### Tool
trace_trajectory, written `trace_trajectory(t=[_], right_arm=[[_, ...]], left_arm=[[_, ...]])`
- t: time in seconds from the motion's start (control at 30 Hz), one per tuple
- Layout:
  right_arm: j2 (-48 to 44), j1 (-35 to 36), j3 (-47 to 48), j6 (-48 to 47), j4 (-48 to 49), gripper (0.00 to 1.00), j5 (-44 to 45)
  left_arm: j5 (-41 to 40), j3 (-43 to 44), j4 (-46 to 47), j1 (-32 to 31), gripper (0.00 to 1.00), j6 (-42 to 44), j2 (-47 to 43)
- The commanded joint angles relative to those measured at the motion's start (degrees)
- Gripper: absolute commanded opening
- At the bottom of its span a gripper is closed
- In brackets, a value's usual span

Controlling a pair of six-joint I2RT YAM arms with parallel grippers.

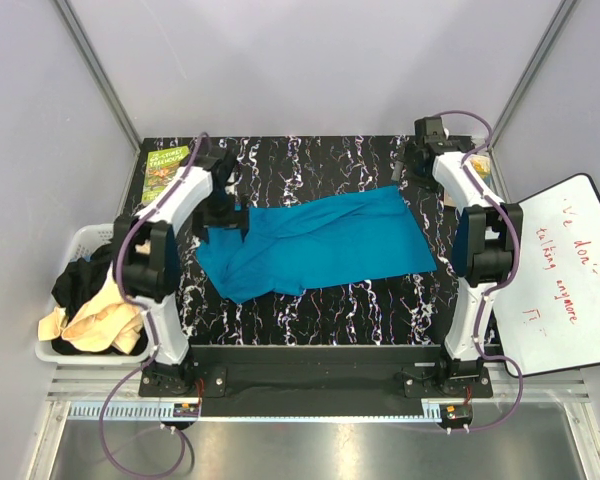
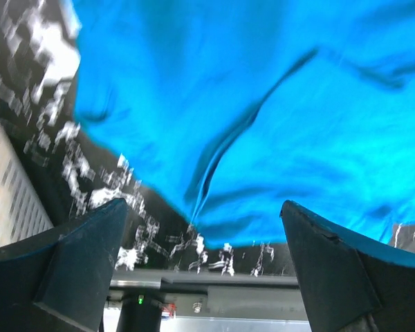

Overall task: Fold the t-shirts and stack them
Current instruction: Fold the flattened tshirt in 1/3 of the way

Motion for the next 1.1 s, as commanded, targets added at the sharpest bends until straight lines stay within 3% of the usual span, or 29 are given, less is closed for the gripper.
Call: trace_trajectory(t=[0.0, 0.03, 0.07, 0.1, 0.33, 0.9, 1.07], right_arm=[[0.3, 0.0, 3.7, 0.9, -0.5, 0.88, -1.0], [0.6, 0.0, 3.9, 1.0, -0.4, 0.88, -1.8], [0.9, 0.1, 4.1, 1.3, -0.5, 0.88, -2.2], [1.0, 0.1, 4.2, 1.4, -0.5, 0.88, -2.5], [0.1, 0.0, 2.3, 0.8, -0.7, 0.87, -3.3], [0.4, 0.0, 1.3, 0.0, -1.1, 0.87, -3.8], [0.6, 0.1, 1.3, -0.1, -1.3, 0.87, -3.9]], left_arm=[[1.4, 6.1, 3.9, -1.1, 0.84, 2.1, 6.9], [1.4, 7.1, 4.3, -1.1, 0.58, 2.1, 9.0], [1.1, 9.8, 4.2, -1.1, 0.08, 1.9, 10.4], [0.7, 11.0, 3.9, -1.1, 0.00, 1.6, 11.4], [1.4, 18.2, 2.8, -1.2, 0.00, 0.6, 18.7], [8.4, 15.5, 7.2, -4.7, 0.00, 2.5, 22.7], [7.9, 12.9, 7.6, -6.9, 0.00, 2.9, 20.0]])
